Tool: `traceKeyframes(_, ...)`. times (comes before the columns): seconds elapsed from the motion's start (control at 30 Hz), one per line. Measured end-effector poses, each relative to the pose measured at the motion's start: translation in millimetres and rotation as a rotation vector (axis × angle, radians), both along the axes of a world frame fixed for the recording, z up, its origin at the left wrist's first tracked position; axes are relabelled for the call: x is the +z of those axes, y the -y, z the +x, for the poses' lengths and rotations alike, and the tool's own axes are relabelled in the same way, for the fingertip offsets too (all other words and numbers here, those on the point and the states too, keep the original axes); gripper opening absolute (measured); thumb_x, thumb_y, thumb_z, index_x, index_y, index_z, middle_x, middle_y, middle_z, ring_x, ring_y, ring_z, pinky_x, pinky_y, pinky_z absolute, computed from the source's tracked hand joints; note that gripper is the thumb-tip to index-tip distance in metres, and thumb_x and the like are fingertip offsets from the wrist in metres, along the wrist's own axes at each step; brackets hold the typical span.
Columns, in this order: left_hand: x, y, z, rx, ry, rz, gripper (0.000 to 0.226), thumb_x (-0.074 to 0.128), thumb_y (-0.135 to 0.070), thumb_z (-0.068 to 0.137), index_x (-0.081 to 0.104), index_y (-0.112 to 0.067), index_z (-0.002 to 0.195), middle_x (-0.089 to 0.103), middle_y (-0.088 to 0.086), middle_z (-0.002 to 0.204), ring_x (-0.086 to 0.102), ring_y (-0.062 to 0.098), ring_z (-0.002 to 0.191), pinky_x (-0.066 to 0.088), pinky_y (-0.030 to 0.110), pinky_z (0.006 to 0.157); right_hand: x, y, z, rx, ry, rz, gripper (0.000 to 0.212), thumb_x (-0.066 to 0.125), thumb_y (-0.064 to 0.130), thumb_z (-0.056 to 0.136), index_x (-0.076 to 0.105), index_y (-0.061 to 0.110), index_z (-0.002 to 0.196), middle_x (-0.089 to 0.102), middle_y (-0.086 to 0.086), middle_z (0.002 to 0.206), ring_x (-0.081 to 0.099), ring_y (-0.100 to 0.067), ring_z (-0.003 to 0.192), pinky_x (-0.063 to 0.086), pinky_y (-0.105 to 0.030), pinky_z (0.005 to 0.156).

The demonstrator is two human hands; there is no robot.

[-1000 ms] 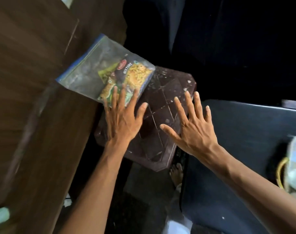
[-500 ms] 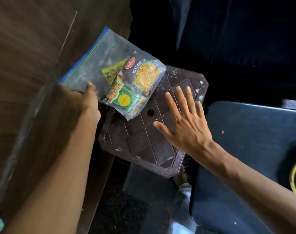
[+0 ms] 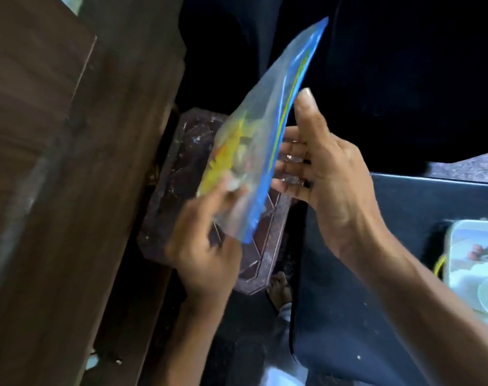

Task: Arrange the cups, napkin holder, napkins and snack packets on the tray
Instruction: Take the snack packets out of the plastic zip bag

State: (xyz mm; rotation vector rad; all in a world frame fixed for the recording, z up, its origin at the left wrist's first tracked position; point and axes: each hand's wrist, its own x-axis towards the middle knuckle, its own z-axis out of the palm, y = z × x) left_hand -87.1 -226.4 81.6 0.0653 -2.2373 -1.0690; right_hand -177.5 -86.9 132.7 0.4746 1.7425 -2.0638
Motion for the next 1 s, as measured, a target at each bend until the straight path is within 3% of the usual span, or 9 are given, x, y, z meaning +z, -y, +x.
traceKeyframes(0.1, -7, -21, 27, -0.172, 0.055, -0.169, 0.024, 0.057, -0.003, 0.099, 0.076, -0.011, 0.11, 0.073, -0.01, 0.107, 0.069, 0.016, 0.098, 0.056, 0.038, 0.082, 12, -16, 2, 0.063, 0.024, 0.115, 0.059, 0.068, 0.068, 0.077, 0.076, 0.013, 0.097, 0.075, -0.017, 0.095, 0.074, -0.03, 0.085, 0.062, -0.05, 0.079)
traceKeyframes(0.27, 15, -60, 51, -0.219, 0.09, -0.231, 0.043, 0.055, 0.014, 0.085, 0.077, -0.012, 0.112, 0.073, -0.01, 0.115, 0.07, 0.013, 0.105, 0.055, 0.04, 0.082, 36, -61, 24, 0.011, -0.063, 0.253, 0.02, 0.07, 0.036, 0.085, 0.078, 0.018, 0.085, 0.079, -0.001, 0.082, 0.077, -0.023, 0.084, 0.061, -0.051, 0.082)
traceKeyframes(0.37, 55, -96, 69, -0.264, 0.096, -0.093, 0.039, 0.069, -0.023, 0.088, 0.071, -0.009, 0.124, 0.073, -0.007, 0.12, 0.07, 0.019, 0.108, 0.056, 0.041, 0.078, 63, -95, 48, 0.018, -0.052, 0.175, 0.016, 0.073, 0.03, 0.087, 0.079, 0.015, 0.087, 0.08, -0.004, 0.084, 0.075, -0.019, 0.082, 0.059, -0.052, 0.087)
traceKeyframes(0.47, 109, -151, 89, -0.157, 0.2, 0.332, 0.081, 0.049, -0.071, 0.09, 0.055, -0.01, 0.142, 0.074, 0.005, 0.122, 0.07, 0.029, 0.112, 0.056, 0.038, 0.088, 92, -138, 84, 0.029, -0.044, 0.125, 0.015, 0.076, 0.027, 0.087, 0.078, 0.012, 0.087, 0.079, -0.012, 0.085, 0.069, -0.019, 0.077, 0.058, -0.048, 0.08)
traceKeyframes(0.57, 159, -206, 94, -0.02, 0.39, 0.756, 0.044, 0.055, -0.053, 0.094, 0.066, -0.032, 0.131, 0.077, -0.002, 0.12, 0.071, 0.018, 0.114, 0.06, 0.035, 0.094, 123, -187, 125, 0.067, -0.081, 0.158, 0.012, 0.077, 0.027, 0.084, 0.079, 0.015, 0.083, 0.079, -0.005, 0.077, 0.069, -0.008, 0.069, 0.054, -0.023, 0.068)
traceKeyframes(0.63, 179, -234, 97, -0.078, 0.566, 0.869, 0.028, 0.062, -0.035, 0.09, 0.075, -0.034, 0.114, 0.08, -0.005, 0.109, 0.075, 0.013, 0.105, 0.06, 0.028, 0.091, 138, -215, 147, 0.109, -0.122, 0.201, 0.009, 0.078, 0.026, 0.083, 0.08, 0.017, 0.083, 0.079, 0.002, 0.075, 0.072, -0.005, 0.068, 0.054, -0.016, 0.064)
traceKeyframes(0.77, 215, -305, 126, -0.118, 0.662, 0.843, 0.015, 0.077, -0.036, 0.082, 0.081, -0.029, 0.095, 0.082, -0.002, 0.087, 0.079, 0.01, 0.083, 0.056, 0.012, 0.07, 166, -289, 188, 0.23, -0.254, 0.384, 0.006, 0.076, 0.021, 0.086, 0.081, 0.023, 0.088, 0.077, 0.018, 0.075, 0.073, 0.003, 0.07, 0.057, -0.018, 0.066)
traceKeyframes(0.9, 231, -362, 151, 0.009, 0.685, 0.789, 0.016, 0.076, -0.037, 0.08, 0.081, -0.022, 0.077, 0.081, -0.002, 0.073, 0.077, 0.006, 0.068, 0.054, 0.011, 0.059, 190, -346, 218, 0.394, -0.422, 0.48, 0.031, 0.07, 0.012, 0.085, 0.076, 0.039, 0.099, 0.072, 0.035, 0.081, 0.069, 0.015, 0.077, 0.053, -0.009, 0.07)
traceKeyframes(1.0, 242, -390, 167, 0.009, 0.704, 0.663, 0.02, 0.071, -0.032, 0.09, 0.08, -0.027, 0.072, 0.077, -0.005, 0.063, 0.072, 0.002, 0.057, 0.053, 0.017, 0.053, 200, -377, 232, 0.378, -0.397, 0.46, 0.031, 0.074, 0.014, 0.085, 0.076, 0.04, 0.1, 0.074, 0.029, 0.077, 0.071, 0.009, 0.075, 0.056, -0.014, 0.067)
